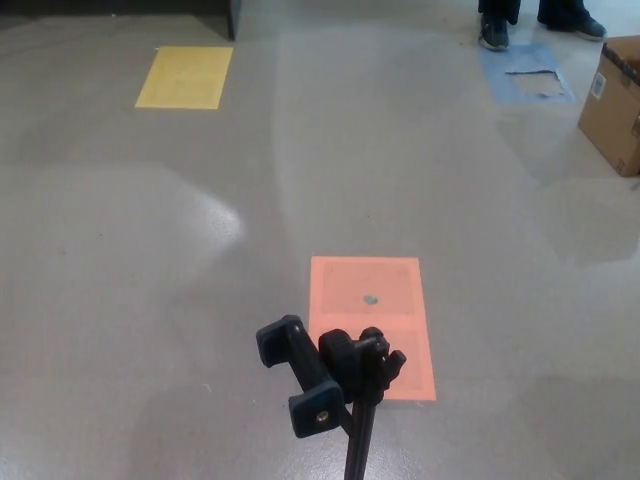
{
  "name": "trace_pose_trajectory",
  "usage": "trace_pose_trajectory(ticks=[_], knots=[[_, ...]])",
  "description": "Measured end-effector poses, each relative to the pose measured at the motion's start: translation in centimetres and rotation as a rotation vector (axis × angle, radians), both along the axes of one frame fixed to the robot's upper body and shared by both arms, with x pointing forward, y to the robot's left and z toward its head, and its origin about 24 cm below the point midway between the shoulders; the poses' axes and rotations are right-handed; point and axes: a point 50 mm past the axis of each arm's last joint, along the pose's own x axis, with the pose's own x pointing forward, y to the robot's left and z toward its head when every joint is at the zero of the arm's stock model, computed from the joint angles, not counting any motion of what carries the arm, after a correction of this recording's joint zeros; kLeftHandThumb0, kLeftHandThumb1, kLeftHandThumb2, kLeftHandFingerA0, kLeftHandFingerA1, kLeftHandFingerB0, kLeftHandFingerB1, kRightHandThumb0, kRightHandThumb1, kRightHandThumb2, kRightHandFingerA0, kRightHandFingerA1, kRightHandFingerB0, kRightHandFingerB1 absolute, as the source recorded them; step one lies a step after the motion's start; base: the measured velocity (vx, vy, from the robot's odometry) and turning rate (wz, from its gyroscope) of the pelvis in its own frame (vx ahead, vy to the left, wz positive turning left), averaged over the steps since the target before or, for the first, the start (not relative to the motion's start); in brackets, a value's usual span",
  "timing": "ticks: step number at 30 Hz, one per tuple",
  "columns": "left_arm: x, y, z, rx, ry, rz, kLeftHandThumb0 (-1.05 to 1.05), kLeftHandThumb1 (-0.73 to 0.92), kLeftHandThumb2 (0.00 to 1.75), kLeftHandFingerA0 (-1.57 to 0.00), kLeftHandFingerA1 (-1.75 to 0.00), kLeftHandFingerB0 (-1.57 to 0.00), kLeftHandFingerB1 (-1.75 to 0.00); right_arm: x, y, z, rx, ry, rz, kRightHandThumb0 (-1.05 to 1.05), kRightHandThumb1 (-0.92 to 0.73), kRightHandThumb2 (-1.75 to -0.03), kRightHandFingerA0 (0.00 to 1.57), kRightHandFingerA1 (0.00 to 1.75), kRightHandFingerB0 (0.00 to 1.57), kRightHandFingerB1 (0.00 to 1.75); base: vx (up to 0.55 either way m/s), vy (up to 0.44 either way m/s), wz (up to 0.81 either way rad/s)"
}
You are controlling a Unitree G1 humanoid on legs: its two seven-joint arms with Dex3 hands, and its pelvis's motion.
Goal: A phone stand is kept on the floor and the robot uses both its hands to grab it and uses its left hand to extend the phone stand by pulling it upwards
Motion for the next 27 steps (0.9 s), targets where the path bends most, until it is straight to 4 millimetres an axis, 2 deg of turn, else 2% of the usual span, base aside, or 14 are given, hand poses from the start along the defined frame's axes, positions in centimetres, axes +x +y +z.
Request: trace_pose_trajectory(ticks=[1, 4, 5, 6, 7, 8, 10, 15, 17, 20, 21, 25, 26, 27], knots=[[0.1, -0.1, 0.3, -0.005, -0.029, 0.002, -0.8, 0.9, 0.69, -0.11, -0.23, -0.12, -0.25, 0.1, 0.1, 0.3, 0.0, -0.026, 0.01, -0.97, -0.61, -0.96, 0.0, 0.11, 0.0, 0.0, 0.0, 0.0, 0.0], [0.5, -0.3, 1.0, -0.012, -0.092, -0.001, -0.85, 0.89, 0.68, -0.13, -0.24, -0.12, -0.26, 0.4, 0.4, 1.1, -0.002, -0.084, 0.03, -1.0, -0.63, -0.97, 0.0, 0.08, 0.0, 0.0, 0.0, 0.0, 0.0], [0.7, -0.3, 1.3, -0.012, -0.117, -0.004, -0.81, 0.67, 1.08, -0.05, -0.39, -0.05, -0.39, 0.5, 0.5, 1.4, -0.002, -0.107, 0.037, -1.03, -0.67, -1.01, 0.0, 0.05, 0.0, 0.0, 0.0, 0.0, 0.0], [1.0, -0.3, 1.7, -0.012, -0.149, -0.008, -0.94, 0.73, 0.84, -0.11, -0.29, -0.11, -0.3, 0.6, 0.6, 1.7, -0.001, -0.132, 0.045, -0.87, -0.73, -0.62, 0.0, 0.15, 0.0, 0.13, 0.0, 0.0, 0.0], [1.3, -0.3, 2.1, -0.011, -0.176, -0.011, -0.94, 0.73, 0.84, -0.11, -0.29, -0.11, -0.3, 0.8, 0.7, 2.0, 0.0, -0.152, 0.052, -0.87, -0.73, -0.62, 0.0, 0.15, 0.0, 0.13, 0.0, 0.0, 0.0], [1.7, -0.2, 2.5, -0.008, -0.208, -0.014, -0.95, 0.72, 0.84, -0.11, -0.3, -0.11, -0.31, 0.9, 0.8, 2.3, 0.002, -0.175, 0.058, -0.91, -0.61, -0.98, 0.0, 0.05, 0.0, 0.06, 0.0, 0.0, 0.0], [2.4, -0.1, 3.3, 0.001, -0.267, -0.019, -0.89, 0.84, 0.66, -0.14, -0.26, -0.14, -0.28, 1.2, 1.0, 2.8, 0.008, -0.215, 0.069, -0.9, -0.61, -0.97, 0.0, 0.04, 0.0, 0.05, 0.0, 0.0, 0.0], [4.4, 0.0, 5.6, 0.028, -0.435, -0.045, -0.85, 0.78, 0.64, -0.23, -0.29, -0.22, -0.32, 2.1, 1.2, 4.0, 0.01, -0.311, 0.097, -0.97, -0.65, -1.01, 0.0, 0.05, 0.0, 0.05, 0.0, 0.0, 0.0], [5.6, -0.2, 6.8, 0.037, -0.518, -0.063, -0.85, 0.8, 0.64, -0.22, -0.29, -0.2, -0.31, 2.8, 1.1, 4.4, 0.002, -0.354, 0.117, -0.9, -0.57, -0.86, 0.0, 0.08, 0.0, 0.06, 0.0, 0.0, 0.0], [7.9, -0.7, 9.0, 0.046, -0.667, -0.102, -0.85, 0.8, 0.64, -0.22, -0.29, -0.2, -0.31, 4.4, 1.2, 5.4, -0.012, -0.438, 0.164, -0.9, -0.57, -0.86, 0.0, 0.08, 0.0, 0.06, 0.0, 0.0, 0.0], [8.7, -0.9, 10.0, 0.05, -0.731, -0.119, -0.86, 0.79, 0.65, -0.2, -0.28, -0.19, -0.3, 5.2, 1.3, 5.9, -0.017, -0.48, 0.186, -0.92, -0.74, -0.63, 0.0, 0.31, 0.0, 0.18, 0.0, 0.0, 0.0], [11.5, -2.4, 12.6, 0.038, -0.894, -0.18, -0.86, 0.79, 0.65, -0.2, -0.28, -0.19, -0.3, 7.7, 2.0, 7.2, -0.045, -0.58, 0.258, -0.92, -0.74, -0.63, 0.0, 0.31, 0.0, 0.18, 0.0, 0.0, 0.0], [12.1, -2.8, 13.3, 0.034, -0.934, -0.198, -0.87, 0.81, 0.65, -0.2, -0.28, -0.17, -0.3, 8.3, 2.3, 7.6, -0.054, -0.607, 0.28, -0.93, -0.61, -1.03, 0.01, 0.23, 0.0, 0.12, 0.0, 0.0, 0.0], [12.6, -3.3, 13.7, 0.033, -0.962, -0.217, -0.39, 0.37, 1.01, 0.0, -0.48, 0.0, -0.47, 9.0, 2.6, 7.9, -0.061, -0.633, 0.299, -0.91, -0.58, -1.03, 0.02, 0.25, 0.0, 0.16, 0.0, 0.0, 0.0]])
